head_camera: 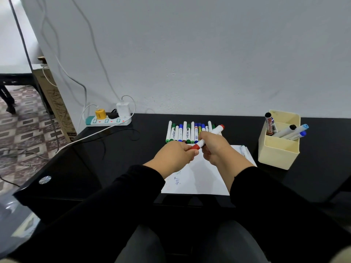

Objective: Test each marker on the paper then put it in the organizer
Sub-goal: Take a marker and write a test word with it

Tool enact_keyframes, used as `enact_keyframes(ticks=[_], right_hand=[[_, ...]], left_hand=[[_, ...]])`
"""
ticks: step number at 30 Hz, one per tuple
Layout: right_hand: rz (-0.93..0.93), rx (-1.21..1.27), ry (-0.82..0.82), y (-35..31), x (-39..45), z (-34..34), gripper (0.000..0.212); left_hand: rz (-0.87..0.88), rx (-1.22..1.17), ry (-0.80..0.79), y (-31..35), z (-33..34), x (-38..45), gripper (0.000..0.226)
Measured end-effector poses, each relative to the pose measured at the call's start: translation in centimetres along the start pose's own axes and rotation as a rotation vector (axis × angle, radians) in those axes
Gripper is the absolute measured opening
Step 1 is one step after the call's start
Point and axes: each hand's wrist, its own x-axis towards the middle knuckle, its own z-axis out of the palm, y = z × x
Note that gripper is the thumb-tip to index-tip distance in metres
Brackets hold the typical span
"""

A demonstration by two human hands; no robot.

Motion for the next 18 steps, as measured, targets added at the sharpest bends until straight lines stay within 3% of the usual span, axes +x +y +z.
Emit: enact_keyframes(ticks=[4, 10, 12, 18], right_hand=[[0.035, 0.025, 0.015, -0.2, 0.0, 0.5, 0.014], [0.005, 0.021, -0.064, 0.4, 0.0, 0.6, 0.012], [-0.005, 0.025, -0.074, 0.5, 0.0, 1.0, 0.014], [0.079, 0.162, 0.074, 0.1, 1.6, 0.1, 0.006]], left_hand=[[0.084, 0.218, 0.068, 0.0, 0.2, -0.4, 0.032], [-0.080, -0.287, -0.058, -0.5, -0.6, -0.6, 0.021], [-0.079, -0.344, -0.065, -0.7, -0.8, -0.6, 0.017], [0.073, 0.230, 0.099, -1.8, -1.2, -1.5, 0.030]])
